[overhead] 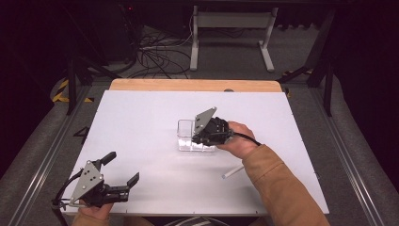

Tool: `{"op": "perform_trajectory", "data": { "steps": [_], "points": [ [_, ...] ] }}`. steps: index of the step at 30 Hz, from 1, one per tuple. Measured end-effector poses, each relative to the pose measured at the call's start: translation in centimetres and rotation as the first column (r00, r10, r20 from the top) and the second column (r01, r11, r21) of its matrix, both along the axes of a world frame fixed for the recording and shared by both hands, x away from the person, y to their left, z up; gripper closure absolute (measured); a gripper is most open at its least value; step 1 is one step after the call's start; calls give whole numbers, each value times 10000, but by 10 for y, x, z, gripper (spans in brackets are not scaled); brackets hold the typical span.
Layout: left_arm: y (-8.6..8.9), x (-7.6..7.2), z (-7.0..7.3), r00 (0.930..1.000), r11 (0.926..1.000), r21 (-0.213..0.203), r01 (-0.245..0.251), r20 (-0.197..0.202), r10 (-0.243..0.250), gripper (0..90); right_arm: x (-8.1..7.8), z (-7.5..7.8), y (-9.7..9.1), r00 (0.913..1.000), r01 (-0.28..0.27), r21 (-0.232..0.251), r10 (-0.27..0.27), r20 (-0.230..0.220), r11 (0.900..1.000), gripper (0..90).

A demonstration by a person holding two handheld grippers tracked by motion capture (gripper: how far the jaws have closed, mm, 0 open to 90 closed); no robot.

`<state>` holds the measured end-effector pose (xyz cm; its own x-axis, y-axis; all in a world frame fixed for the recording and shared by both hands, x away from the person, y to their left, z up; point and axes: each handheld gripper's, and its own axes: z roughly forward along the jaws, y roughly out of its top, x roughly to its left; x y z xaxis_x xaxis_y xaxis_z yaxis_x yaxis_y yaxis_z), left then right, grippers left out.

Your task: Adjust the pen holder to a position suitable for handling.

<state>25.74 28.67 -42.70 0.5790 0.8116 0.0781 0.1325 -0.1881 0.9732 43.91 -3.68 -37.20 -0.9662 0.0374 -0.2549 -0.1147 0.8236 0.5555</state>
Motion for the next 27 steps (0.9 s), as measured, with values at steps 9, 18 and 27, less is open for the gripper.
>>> {"op": "perform_trajectory", "data": {
  "steps": [9,18,27],
  "points": [
    [0,0,0,10000,10000,5,8,-19,-8,19,-2,-6,11,9988,-148,-372,131,-464,9992,866],
    [0,0,0,10000,10000,19,30,-16,-30,19,1,-10,12,9978,-7,-441,-23,-662,9990,855],
    [-1,0,0,10000,10000,21,41,-59,-40,19,-3,1,3,9978,262,435,-234,-624,9987,674]
  ]
}}
